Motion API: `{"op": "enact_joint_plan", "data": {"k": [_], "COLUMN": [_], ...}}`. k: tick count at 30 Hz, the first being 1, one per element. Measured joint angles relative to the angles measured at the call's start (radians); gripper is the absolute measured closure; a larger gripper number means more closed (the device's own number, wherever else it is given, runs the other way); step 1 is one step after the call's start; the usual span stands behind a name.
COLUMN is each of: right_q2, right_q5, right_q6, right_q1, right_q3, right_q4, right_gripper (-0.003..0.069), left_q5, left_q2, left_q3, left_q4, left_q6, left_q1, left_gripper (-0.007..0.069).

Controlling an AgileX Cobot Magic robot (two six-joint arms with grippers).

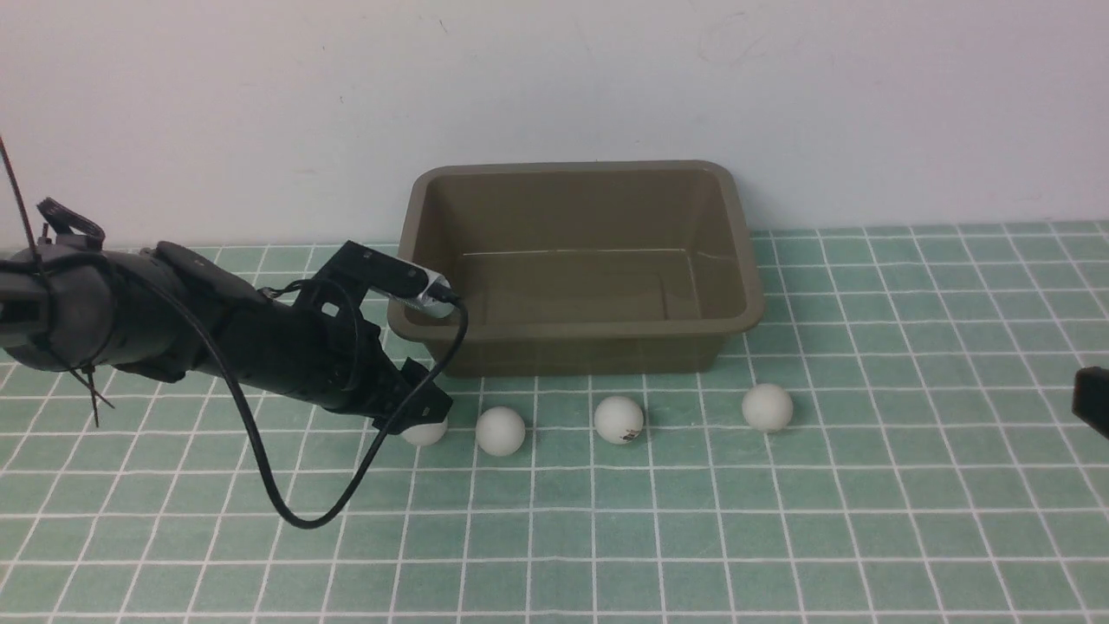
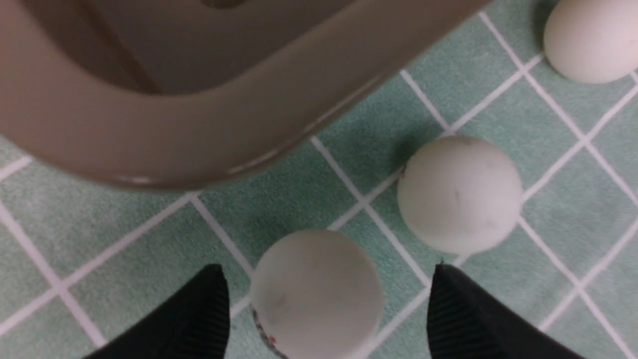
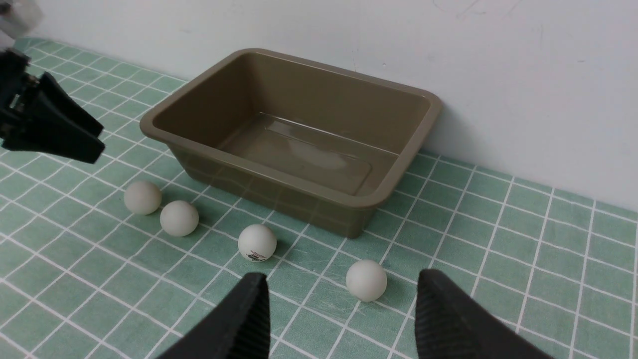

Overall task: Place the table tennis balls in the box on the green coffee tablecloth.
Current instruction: 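Reach for and grasp a ping pong ball on the table beside the basket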

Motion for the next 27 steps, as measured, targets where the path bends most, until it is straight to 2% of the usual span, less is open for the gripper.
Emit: {"op": "enact_joint_plan", "data": {"k": [5, 9, 12, 13, 17, 25, 27], "right_q2": [0.0, 0.0, 0.0, 0.0, 0.0, 0.0, 0.0], "right_q5": [-0.022, -0.028, -0.029, -0.03, -0.03, -0.03, -0.029], "right_q6": [-0.001, -0.002, -0.004, -0.004, -0.004, -0.004, -0.004], "right_q1": [0.0, 0.0, 0.0, 0.0, 0.0, 0.0, 0.0], "right_q3": [0.0, 0.0, 0.0, 0.0, 0.0, 0.0, 0.0], "right_q4": [0.0, 0.001, 0.001, 0.001, 0.001, 0.001, 0.001], "right_gripper": [0.0291, 0.0291, 0.0291, 0.0291, 0.0291, 0.0291, 0.0291], "left_q5": [-0.021, -0.017, -0.018, -0.018, -0.002, 0.162, 0.257], "left_q2": [0.025, 0.046, 0.053, 0.053, 0.053, -0.004, -0.051], "left_q3": [-0.001, -0.001, -0.001, -0.001, -0.001, -0.001, -0.001], "left_q4": [-0.057, -0.07, -0.072, -0.073, -0.073, -0.07, -0.07], "left_q6": [0.076, 0.093, 0.095, 0.096, 0.097, 0.075, 0.071], "left_q1": [0.0, 0.0, 0.0, 0.0, 0.0, 0.0, 0.0], "left_gripper": [0.0145, 0.0146, 0.0211, 0.0259, 0.0272, 0.0272, 0.0272]}}
